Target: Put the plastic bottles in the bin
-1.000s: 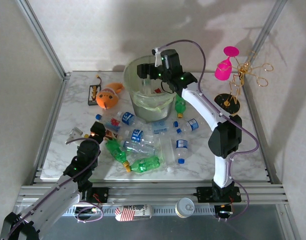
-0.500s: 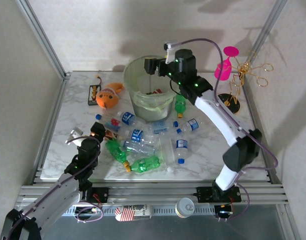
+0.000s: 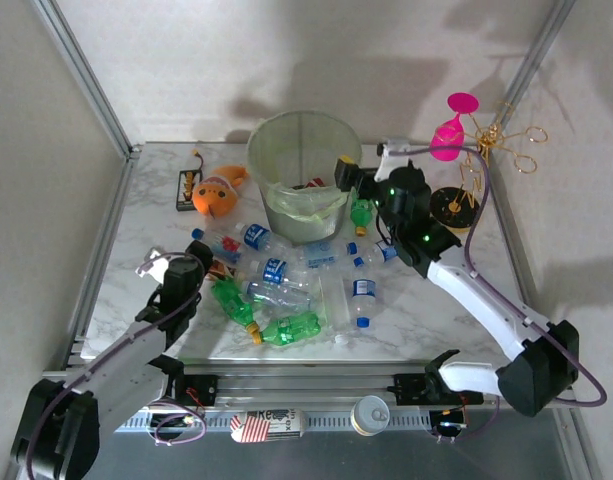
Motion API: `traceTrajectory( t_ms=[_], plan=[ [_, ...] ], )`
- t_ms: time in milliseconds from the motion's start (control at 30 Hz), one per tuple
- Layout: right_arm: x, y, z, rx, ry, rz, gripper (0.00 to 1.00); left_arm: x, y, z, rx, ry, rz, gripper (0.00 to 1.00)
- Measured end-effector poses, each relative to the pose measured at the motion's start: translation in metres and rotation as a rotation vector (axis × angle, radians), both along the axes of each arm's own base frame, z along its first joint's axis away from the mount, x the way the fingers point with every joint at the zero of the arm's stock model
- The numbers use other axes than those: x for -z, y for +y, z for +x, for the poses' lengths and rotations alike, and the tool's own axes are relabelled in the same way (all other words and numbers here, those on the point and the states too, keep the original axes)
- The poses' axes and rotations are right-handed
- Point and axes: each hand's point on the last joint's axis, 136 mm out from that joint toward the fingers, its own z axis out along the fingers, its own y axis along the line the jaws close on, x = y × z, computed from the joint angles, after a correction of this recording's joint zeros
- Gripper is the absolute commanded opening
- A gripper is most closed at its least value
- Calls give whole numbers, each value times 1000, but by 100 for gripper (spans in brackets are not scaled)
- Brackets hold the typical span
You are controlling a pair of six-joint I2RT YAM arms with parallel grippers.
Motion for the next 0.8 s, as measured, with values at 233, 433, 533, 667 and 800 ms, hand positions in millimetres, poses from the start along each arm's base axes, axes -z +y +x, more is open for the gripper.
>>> traceTrajectory(
  t_ms=[233, 433, 533, 667, 800],
  plan=[
    [84, -44, -19, 144, 129, -3, 99, 11, -11, 14, 42, 86, -11, 100],
    [128, -58, -26, 193, 206, 18, 99, 19, -12, 20, 31, 125, -15, 100],
    [133, -61, -27, 208, 209, 37, 99, 26, -12, 21, 21, 145, -22, 100],
    [134, -63, -26, 214, 198, 66, 99, 36, -12, 21, 12, 178, -25, 100],
    [136, -63, -25, 215, 195, 88, 99, 42, -12, 23, 3, 200, -30, 100]
  ],
)
